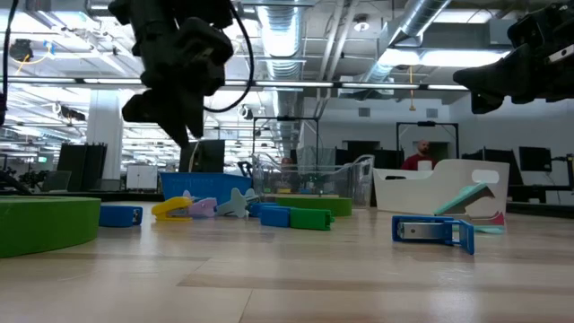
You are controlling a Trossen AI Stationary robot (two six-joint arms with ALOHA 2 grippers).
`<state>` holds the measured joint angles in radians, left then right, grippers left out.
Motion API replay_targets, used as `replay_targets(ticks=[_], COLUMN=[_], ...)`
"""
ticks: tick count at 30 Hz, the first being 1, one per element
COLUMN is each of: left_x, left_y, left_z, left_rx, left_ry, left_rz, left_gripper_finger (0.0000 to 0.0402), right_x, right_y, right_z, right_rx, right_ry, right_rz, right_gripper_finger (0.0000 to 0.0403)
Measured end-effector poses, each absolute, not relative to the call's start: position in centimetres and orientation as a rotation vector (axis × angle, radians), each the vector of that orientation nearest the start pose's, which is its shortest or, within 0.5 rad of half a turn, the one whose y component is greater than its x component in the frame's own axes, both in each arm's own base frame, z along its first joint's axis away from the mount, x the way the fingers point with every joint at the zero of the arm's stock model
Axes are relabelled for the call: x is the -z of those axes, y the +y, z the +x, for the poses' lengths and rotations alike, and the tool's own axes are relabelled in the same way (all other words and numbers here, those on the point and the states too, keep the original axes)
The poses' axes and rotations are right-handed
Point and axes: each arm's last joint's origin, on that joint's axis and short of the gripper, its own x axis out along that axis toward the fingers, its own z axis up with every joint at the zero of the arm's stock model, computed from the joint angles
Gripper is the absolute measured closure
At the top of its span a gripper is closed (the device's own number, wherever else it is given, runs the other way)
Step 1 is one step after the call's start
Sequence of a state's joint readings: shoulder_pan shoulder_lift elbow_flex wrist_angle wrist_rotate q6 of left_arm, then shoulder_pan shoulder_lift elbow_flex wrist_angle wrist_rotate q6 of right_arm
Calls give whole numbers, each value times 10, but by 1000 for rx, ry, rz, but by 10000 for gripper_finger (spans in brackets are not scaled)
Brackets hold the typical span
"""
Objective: Pick and place Stapler, Stapler remover, tape
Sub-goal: Put the purple staple remover into the white bin
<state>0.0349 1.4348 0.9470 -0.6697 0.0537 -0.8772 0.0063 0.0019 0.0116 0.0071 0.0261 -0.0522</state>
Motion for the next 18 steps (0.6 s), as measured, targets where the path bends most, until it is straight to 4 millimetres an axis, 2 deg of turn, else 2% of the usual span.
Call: replay_targets(ticks=[9, 18], left_x=[-189, -185], left_y=[10, 14], left_z=[279, 280], left_rx=[-598, -620], left_ry=[1159, 1162], left_rz=[-888, -895], left_gripper_finger=[259, 209], right_x=[-168, -168], right_y=[0, 0], right_z=[97, 97], right_rx=[21, 21], right_ry=[-16, -16], right_rz=[-52, -52], right_gripper_finger=[402, 402])
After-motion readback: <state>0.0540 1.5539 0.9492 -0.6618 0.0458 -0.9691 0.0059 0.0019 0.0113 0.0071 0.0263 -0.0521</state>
